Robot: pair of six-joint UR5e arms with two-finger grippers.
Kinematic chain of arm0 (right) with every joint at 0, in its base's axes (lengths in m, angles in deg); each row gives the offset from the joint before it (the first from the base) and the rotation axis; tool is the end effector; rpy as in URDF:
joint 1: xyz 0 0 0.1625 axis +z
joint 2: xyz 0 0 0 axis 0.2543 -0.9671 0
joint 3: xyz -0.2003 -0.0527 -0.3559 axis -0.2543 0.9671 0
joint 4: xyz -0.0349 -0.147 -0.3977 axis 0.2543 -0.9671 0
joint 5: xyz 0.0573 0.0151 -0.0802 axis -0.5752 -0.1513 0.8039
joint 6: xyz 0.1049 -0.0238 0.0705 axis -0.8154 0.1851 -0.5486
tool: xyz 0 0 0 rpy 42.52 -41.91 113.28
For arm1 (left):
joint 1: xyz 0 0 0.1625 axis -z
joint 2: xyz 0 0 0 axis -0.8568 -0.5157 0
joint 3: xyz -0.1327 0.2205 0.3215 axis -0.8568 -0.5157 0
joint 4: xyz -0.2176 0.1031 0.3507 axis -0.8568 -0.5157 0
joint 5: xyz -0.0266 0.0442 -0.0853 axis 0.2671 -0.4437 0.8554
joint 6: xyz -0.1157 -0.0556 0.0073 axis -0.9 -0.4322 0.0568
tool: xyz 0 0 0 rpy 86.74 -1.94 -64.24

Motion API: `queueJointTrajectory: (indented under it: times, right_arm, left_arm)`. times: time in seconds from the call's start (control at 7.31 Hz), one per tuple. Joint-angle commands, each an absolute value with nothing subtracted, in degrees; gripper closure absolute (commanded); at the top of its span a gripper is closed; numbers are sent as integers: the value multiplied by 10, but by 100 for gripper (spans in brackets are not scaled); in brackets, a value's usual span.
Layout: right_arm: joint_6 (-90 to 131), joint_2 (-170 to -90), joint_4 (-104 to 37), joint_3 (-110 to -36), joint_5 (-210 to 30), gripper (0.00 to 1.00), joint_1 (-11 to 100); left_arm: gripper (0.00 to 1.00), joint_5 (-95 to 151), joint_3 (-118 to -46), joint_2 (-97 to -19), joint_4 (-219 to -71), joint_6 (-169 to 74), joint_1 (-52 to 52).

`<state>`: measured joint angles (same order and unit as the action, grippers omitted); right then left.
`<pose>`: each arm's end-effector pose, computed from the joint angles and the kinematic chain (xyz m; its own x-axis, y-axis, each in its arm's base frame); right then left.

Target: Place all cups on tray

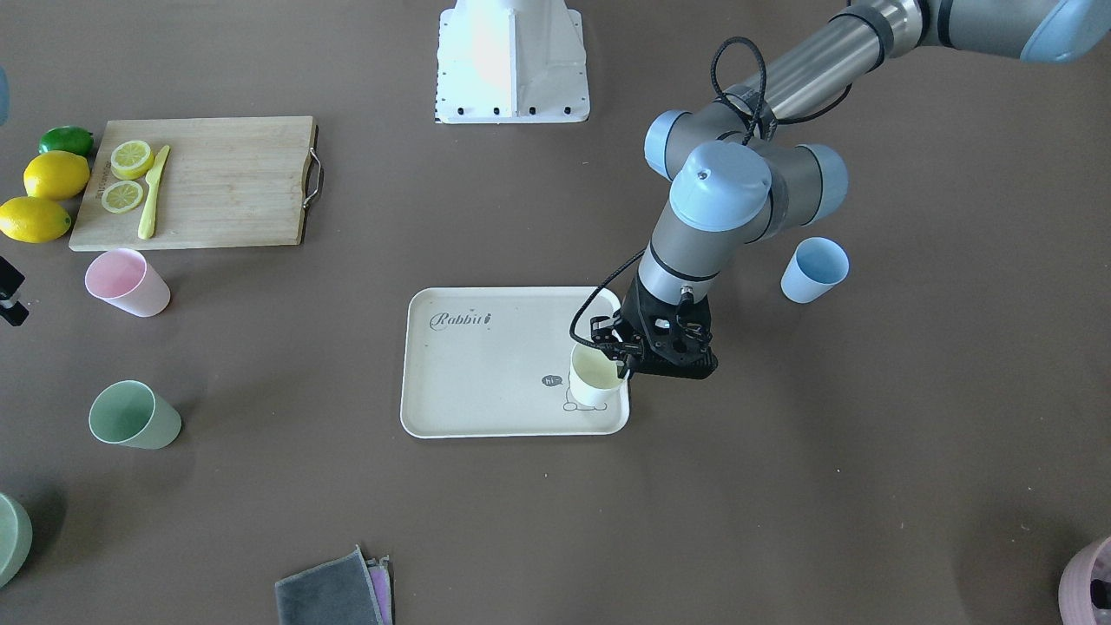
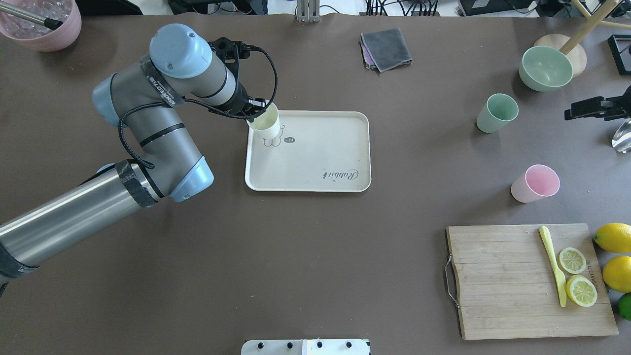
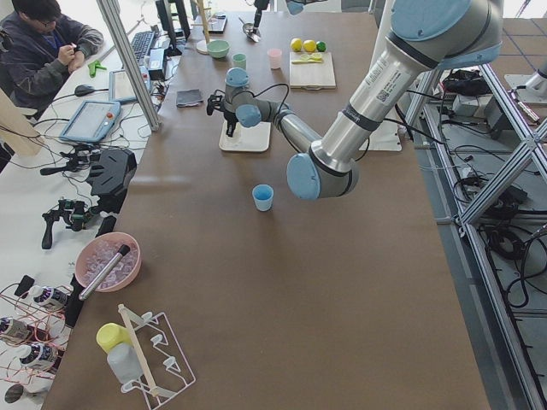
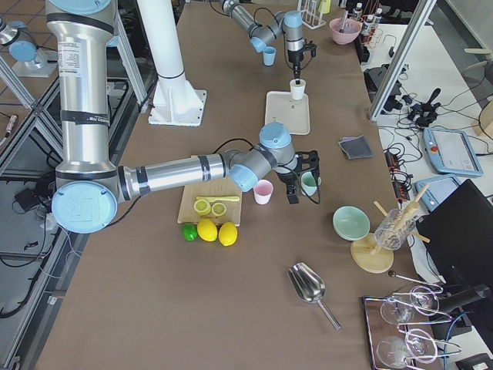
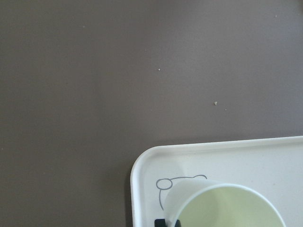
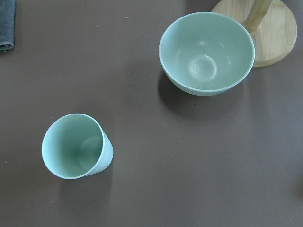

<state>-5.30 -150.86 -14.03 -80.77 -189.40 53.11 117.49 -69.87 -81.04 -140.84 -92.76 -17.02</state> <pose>-0.1427 -0.5225 0.5189 0.6673 -0.0203 0.7445 -0.2315 0.9444 0.2333 0.5215 -0.5851 0.2505 0.5930 0.0981 -0.7992 0.1273 0.9686 0.2134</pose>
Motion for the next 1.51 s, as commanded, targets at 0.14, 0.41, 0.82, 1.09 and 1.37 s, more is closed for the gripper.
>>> queueJointTrajectory:
  times: [0.14,0.41,0.82,1.09,1.37]
  right_arm:
    - [-53,-1509,-140,-807,-1894,0,530]
    - [-53,-1509,-140,-807,-1894,0,529]
    - [-53,-1509,-140,-807,-1893,0,528]
    - [-53,-1509,-140,-807,-1892,0,527]
    - [-53,-1509,-140,-806,-1889,0,527]
  left_arm:
    - [34,1171,-701,-812,-1410,-925,-184]
    - [2,1171,-711,-806,-1405,-923,-176]
    - [2,1242,-858,-684,-1330,-796,-100]
    - [2,1270,-941,-576,-1328,-736,-82]
    - [2,1271,-985,-487,-1335,-668,-79]
